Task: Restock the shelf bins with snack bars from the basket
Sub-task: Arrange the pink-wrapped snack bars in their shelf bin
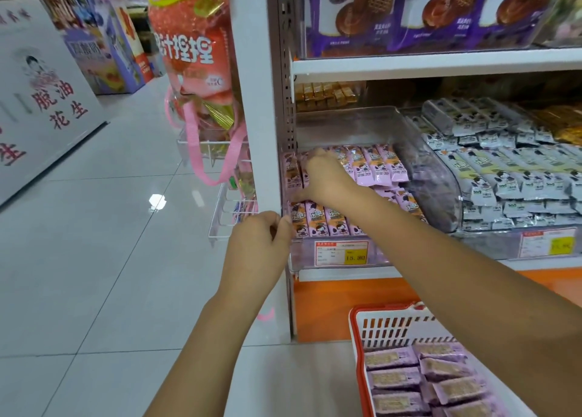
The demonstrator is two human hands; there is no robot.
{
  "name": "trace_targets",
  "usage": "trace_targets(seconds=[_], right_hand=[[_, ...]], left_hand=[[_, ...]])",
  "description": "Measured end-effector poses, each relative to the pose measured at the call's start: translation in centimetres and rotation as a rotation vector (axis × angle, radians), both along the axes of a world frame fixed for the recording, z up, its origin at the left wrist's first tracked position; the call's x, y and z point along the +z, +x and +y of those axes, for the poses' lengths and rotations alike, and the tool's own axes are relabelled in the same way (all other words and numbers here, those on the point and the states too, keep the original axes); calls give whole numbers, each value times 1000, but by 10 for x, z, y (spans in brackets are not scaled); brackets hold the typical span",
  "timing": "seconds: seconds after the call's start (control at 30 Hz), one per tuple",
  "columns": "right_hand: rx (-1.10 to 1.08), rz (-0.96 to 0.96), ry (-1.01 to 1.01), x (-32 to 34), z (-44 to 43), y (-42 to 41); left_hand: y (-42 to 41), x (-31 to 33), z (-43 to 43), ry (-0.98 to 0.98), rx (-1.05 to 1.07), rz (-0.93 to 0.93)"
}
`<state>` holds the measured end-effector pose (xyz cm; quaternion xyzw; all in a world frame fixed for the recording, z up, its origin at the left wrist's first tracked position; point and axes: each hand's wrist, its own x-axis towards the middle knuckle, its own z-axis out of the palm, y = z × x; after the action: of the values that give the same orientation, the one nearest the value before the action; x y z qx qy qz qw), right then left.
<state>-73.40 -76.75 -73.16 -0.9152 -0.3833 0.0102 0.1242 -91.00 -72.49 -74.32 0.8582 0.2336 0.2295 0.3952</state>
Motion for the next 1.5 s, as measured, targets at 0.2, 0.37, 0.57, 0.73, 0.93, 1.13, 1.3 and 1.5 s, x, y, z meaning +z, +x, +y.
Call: trace_targets(seconds=[0.2, 0.37, 0.57, 0.73, 0.93, 1.13, 1.3, 1.5], right_hand=[[87, 49, 189, -4, 5, 7], [170, -26, 415, 0, -38, -13], [222, -101, 545, -26, -157, -68], [132, 106, 112, -122, -242, -74], [-28, 375, -384, -228, -338, -66], [-32, 356, -460, -274, -394, -46], [13, 436, -492, -286, -392, -36], [80, 384, -616, -280, -378, -26]], left_hand=[[1, -4, 2, 58, -6, -5], [0, -5, -6, 125, -73, -28], [2, -23, -55, 297, -426, 177], [9, -64, -91, 456, -644, 442], [11, -118, -123, 438, -776, 618], [3, -160, -148, 442, -882, 758], [6, -164, -153, 453, -929, 835], [12, -162, -150, 420, -923, 872]])
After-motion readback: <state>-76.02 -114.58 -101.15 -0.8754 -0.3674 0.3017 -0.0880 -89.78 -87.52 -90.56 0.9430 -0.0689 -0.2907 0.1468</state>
